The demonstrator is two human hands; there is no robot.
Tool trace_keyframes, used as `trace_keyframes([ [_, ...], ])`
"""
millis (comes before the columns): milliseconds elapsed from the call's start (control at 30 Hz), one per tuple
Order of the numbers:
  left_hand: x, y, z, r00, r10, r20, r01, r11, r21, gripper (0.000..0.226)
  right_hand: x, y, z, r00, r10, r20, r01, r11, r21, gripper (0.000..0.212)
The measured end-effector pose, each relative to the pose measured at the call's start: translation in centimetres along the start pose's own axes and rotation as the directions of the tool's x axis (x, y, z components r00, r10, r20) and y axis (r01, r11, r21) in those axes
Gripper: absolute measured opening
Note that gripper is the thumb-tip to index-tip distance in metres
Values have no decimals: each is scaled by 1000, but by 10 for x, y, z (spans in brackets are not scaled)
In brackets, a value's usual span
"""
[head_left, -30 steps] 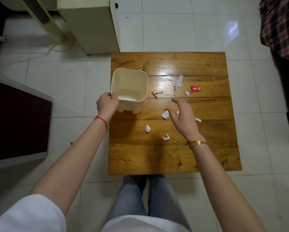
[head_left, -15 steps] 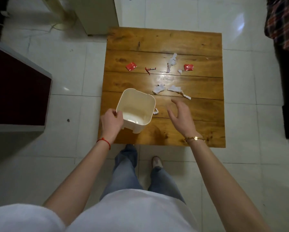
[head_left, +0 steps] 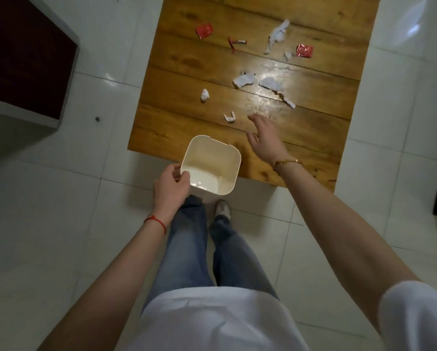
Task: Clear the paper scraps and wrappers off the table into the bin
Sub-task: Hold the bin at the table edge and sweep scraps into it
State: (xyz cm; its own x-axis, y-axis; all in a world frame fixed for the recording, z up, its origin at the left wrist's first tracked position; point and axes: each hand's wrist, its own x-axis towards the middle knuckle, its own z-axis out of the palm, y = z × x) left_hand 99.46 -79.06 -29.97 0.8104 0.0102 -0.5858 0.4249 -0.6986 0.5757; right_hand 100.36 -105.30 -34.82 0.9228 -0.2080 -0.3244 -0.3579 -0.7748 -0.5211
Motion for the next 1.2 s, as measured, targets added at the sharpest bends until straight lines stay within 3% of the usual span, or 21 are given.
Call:
trace_keyframes([
  [233,-11,-45,26,993,-76,93,88,986,-144,44,23,8,35,997,-31,69,32,999,-20,53],
  [433,-2,-79,50,980,-178,87,192,962,-192,45,43,12,64,993,-52,110,55,998,-20,58],
  [767,21,-111,75,950,-285,125,302,941,-150,51,61,13,98,980,-70,189,82,995,-59,59],
  [933,33,-112,79,936,-324,137,345,922,-176,49,35,7,113,960,-143,242,166,983,-81,59],
  [1033,36,-112,80,924,-357,136,379,904,-200,47,-3,0,128,920,-254,299,288,954,-77,59],
  [1133,38,-112,80,917,-376,132,397,890,-222,45,-38,-4,139,805,-420,419,491,868,-72,56],
  [1200,40,-112,79,915,-380,133,401,889,-221,46,-44,-5,141,783,-467,410,529,847,-45,53],
])
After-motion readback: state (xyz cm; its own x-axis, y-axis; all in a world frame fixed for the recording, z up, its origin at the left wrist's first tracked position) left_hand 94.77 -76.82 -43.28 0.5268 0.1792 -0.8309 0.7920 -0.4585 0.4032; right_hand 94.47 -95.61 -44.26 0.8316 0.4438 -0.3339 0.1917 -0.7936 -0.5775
